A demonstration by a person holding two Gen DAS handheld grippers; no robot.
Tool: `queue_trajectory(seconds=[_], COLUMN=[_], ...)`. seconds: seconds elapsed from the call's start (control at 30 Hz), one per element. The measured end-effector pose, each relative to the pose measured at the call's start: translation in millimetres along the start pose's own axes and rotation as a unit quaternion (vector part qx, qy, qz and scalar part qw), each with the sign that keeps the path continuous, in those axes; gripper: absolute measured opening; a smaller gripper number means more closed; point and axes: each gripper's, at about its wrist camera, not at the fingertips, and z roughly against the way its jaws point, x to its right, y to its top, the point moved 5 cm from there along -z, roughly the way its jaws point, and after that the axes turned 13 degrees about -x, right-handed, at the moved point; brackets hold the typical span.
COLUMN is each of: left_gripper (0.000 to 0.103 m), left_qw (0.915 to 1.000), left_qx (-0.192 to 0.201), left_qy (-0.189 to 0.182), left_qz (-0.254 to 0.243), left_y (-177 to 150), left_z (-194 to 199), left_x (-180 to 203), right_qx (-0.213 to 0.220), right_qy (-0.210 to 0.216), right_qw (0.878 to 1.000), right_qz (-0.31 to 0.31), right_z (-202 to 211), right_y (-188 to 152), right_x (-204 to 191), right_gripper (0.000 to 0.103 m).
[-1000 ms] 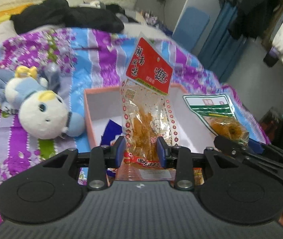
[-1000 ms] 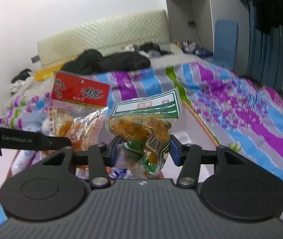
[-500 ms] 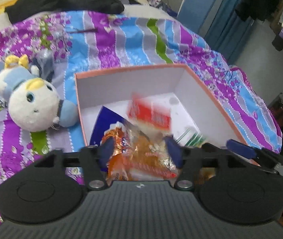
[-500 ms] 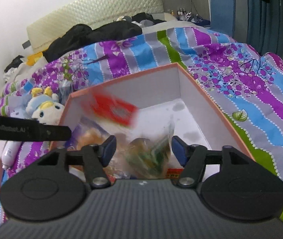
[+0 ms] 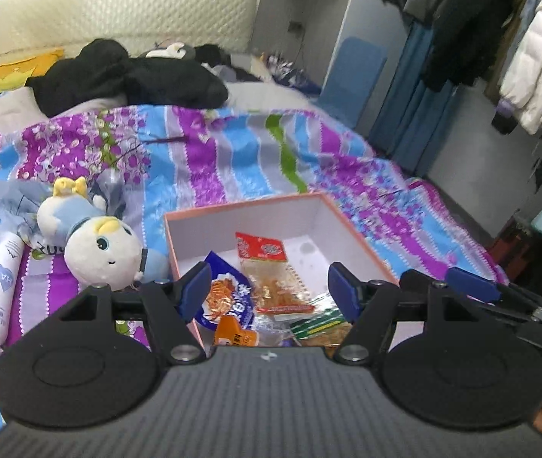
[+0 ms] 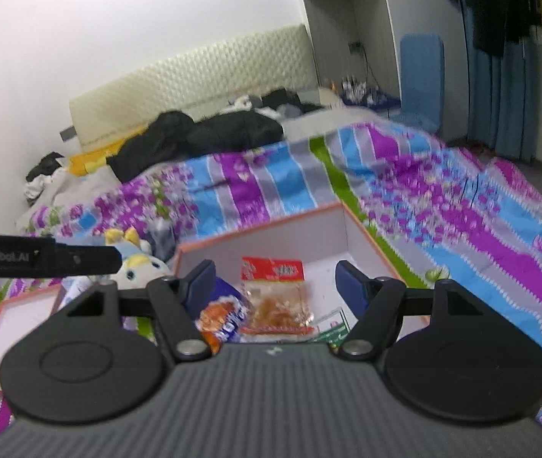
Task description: Organize snacks
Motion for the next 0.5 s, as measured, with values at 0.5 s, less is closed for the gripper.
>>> queue_trajectory(seconds=[0.5], left_gripper=[0.072], left_qw=[0.9978], left_qx=[0.062], left_qy=[-0.009], left_qz=[-0.021], left_y=[-46.4], left_z=[120.5], left_x=[9.1], right_qx=[0.065], right_qy=[0.009], right_qw=[0.998], right_qz=[0.006], right_z=[101.3], right_y=[-16.7], right_x=[-38.1], right_gripper=[0.071])
